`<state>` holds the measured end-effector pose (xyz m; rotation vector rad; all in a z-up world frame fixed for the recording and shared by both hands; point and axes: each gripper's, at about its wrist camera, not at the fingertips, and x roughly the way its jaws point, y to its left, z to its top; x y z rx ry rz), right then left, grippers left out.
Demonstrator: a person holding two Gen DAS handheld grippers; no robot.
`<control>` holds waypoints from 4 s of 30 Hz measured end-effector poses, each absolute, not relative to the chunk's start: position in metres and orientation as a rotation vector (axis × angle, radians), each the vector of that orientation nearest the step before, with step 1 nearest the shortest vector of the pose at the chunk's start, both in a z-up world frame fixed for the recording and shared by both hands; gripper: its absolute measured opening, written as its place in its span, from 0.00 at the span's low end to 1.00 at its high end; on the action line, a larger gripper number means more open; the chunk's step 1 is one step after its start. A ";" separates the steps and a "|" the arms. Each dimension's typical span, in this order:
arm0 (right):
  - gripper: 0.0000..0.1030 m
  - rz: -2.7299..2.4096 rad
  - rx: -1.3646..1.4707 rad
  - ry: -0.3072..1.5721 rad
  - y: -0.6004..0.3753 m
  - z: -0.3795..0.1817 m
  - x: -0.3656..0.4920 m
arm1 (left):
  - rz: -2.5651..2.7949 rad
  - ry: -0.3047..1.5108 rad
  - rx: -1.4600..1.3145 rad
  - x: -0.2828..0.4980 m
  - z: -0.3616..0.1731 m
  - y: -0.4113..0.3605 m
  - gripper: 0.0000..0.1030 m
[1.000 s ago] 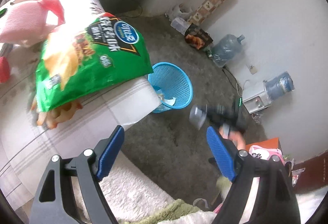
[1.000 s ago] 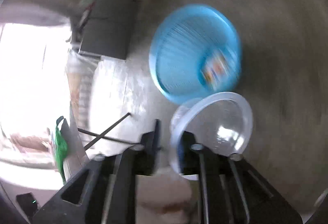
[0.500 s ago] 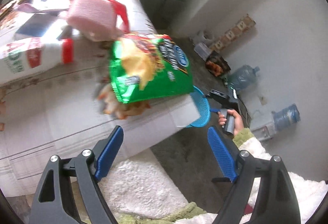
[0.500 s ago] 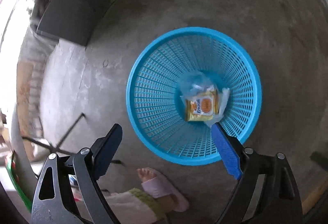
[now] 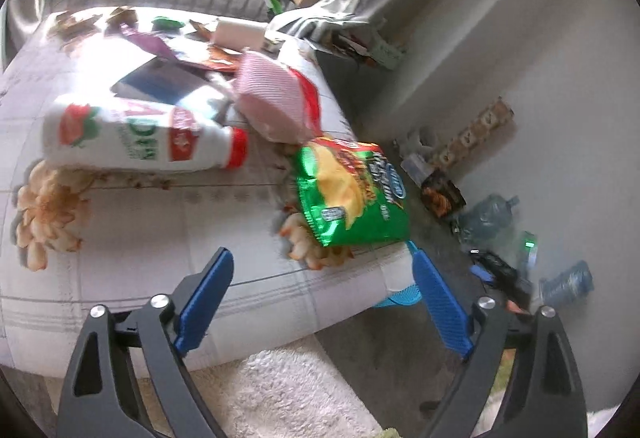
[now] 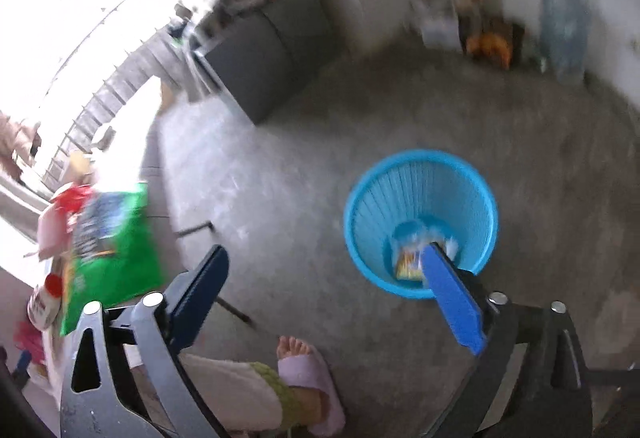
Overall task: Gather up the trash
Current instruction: 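Move both tools back over the bed toward the green chip bag, then grasp green chip bag with left tool, then close right tool on it, then grasp red plastic scrap with left tool while right tool holds chip bag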
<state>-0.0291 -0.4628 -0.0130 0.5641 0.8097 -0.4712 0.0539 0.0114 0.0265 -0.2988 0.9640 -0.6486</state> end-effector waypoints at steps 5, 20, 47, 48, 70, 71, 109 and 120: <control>0.92 -0.425 0.285 0.735 -0.360 0.031 -0.019 | -0.541 0.937 -0.222 0.053 0.025 0.037 0.94; 0.92 -0.080 0.134 0.695 -0.207 0.088 0.028 | -0.485 0.801 -0.194 0.072 0.047 0.098 0.95; 0.88 -0.037 1.235 0.809 -0.399 -0.053 0.041 | -0.900 0.859 -0.132 0.126 0.028 -0.056 0.87; 0.87 -0.027 1.282 0.807 -0.403 -0.061 0.041 | -0.903 0.862 -0.114 0.127 0.026 -0.065 0.81; 0.59 0.317 1.330 0.665 -0.367 -0.036 0.062 | -0.858 1.098 0.016 0.139 -0.047 -0.126 0.34; 0.52 0.303 1.305 0.687 -0.362 -0.035 0.065 | -0.858 1.096 0.015 0.139 -0.047 -0.126 0.34; 0.03 0.167 1.112 0.845 -0.353 -0.034 0.076 | -0.634 1.379 -0.202 0.346 0.004 -0.111 0.64; 0.03 0.163 1.120 0.846 -0.354 -0.036 0.076 | -0.706 1.410 -0.206 0.352 -0.009 -0.131 0.24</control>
